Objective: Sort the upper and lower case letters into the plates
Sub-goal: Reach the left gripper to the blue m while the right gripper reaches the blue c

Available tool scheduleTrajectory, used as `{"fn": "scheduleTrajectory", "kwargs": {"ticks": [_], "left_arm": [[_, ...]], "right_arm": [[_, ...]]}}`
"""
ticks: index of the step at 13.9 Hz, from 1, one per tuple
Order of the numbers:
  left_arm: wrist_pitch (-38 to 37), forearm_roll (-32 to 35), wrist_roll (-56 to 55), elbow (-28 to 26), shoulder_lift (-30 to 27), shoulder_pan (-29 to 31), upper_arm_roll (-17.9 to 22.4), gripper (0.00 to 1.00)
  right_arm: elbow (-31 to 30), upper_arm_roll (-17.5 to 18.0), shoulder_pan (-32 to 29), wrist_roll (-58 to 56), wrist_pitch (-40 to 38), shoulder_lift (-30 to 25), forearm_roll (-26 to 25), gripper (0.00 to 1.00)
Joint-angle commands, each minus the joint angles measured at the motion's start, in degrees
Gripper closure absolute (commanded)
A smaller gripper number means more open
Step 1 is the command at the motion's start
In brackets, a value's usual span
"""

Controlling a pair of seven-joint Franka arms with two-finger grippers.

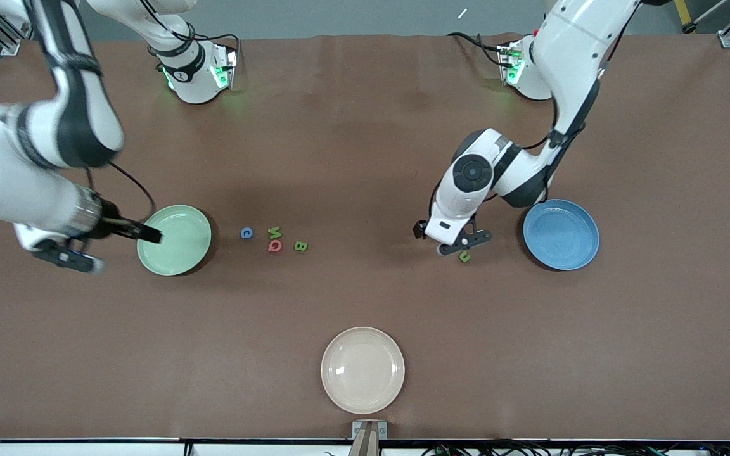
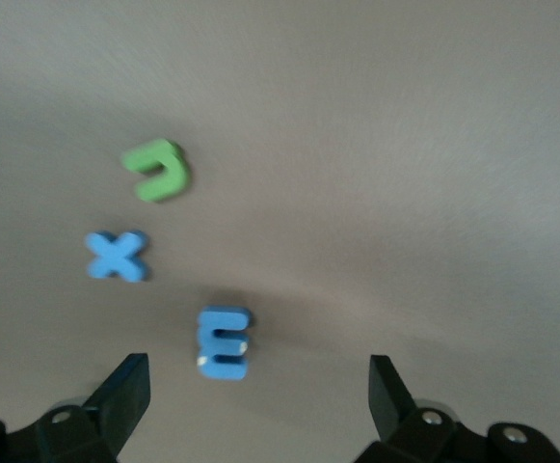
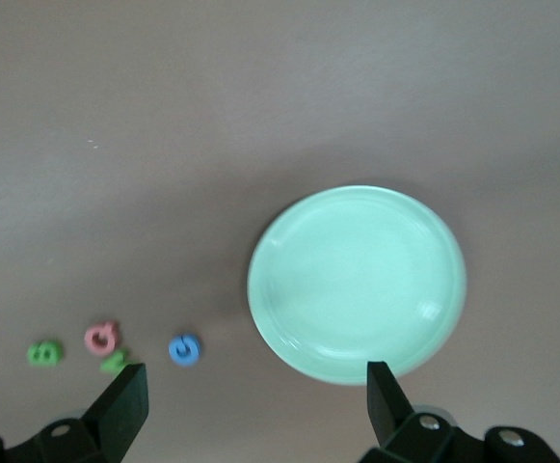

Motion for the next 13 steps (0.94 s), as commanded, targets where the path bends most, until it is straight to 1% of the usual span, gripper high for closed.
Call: {"fn": "scheduleTrajectory", "kwargs": {"ticks": [1,3,5,7,10,13], "left_arm": [[-1.3,1.1,-0.3,0.5,-2.1,0.7,0.0,0.00],[-1.3,1.1,-0.4,0.5,-2.1,0.7,0.0,0.00],[-1.3,1.2,-0.4,0.4,-1.5,0.6,0.0,0.01],[-1.3,1.9,-0.5,0.1,-1.2,0.6,0.0,0.06],[-1.0,3.2,-0.5,-0.2,0.1,0.7,0.1,0.13],[-1.0,3.2,-1.1,-0.7,0.3,0.6,0.1,0.25]], "right_arm": [[-0.9,-0.2,0.4,1.7,2.0,0.4,0.9,0.00],[-1.0,-0.2,1.1,2.9,3.6,2.0,0.9,0.00],[-2.1,-0.2,3.8,7.1,7.0,3.6,0.9,0.00],[-4.8,-0.2,5.9,10.3,12.3,4.4,0.9,0.00],[-8.3,-0.2,8.3,13.2,17.7,5.1,0.9,0.00],[-12.5,-0.2,10.1,15.5,23.4,5.7,0.8,0.01]]}}
